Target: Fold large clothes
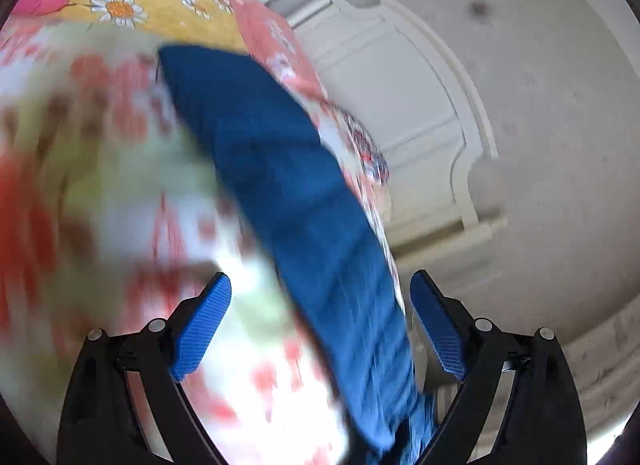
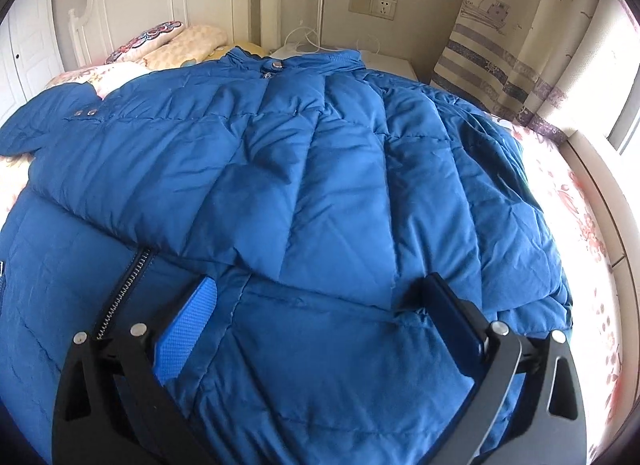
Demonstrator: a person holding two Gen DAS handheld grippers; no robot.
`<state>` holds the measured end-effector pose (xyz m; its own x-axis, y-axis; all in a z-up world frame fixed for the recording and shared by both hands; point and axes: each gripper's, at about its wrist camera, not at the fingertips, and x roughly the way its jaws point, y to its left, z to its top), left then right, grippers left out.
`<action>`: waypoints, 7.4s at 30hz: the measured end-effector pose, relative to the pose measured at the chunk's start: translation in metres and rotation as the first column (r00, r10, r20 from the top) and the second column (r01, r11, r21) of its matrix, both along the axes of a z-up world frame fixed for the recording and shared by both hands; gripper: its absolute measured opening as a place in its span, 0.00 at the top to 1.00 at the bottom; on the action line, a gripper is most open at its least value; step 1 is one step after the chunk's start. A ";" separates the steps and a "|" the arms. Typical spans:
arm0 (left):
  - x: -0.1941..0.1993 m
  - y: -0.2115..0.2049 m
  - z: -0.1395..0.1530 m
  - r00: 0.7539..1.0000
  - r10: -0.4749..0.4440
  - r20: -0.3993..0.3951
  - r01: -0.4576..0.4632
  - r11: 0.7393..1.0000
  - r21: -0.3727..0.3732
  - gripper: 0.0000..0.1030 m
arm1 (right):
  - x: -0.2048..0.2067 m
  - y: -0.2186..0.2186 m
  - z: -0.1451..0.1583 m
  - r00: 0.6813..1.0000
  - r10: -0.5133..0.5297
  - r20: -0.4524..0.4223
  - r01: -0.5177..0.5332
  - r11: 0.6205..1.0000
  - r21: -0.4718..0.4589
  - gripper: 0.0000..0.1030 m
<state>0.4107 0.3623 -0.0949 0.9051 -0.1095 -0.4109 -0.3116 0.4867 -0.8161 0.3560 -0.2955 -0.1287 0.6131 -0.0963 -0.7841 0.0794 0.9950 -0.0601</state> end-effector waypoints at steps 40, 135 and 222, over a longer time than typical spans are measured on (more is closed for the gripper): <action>-0.104 -0.456 0.113 0.569 -0.822 0.019 0.435 0.320 0.841 0.15 | -0.076 -0.132 0.017 0.865 -0.447 0.227 0.220 0.746 0.629 0.04; -0.018 -0.303 -0.032 0.833 -0.357 -0.422 0.539 0.696 0.475 0.12 | -0.029 -0.078 0.075 0.936 -0.219 0.277 0.128 0.942 0.312 0.52; 0.092 -0.420 -0.017 0.782 -0.405 -0.473 0.610 0.341 0.716 0.04 | 0.080 -0.015 0.038 0.992 -0.039 0.120 0.032 0.998 0.057 0.15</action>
<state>0.5027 -0.0581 -0.1118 0.6941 -0.0557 -0.7177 0.1583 0.9844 0.0767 0.4361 -0.3101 -0.0910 0.7010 -0.0784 -0.7089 0.1179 0.9930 0.0067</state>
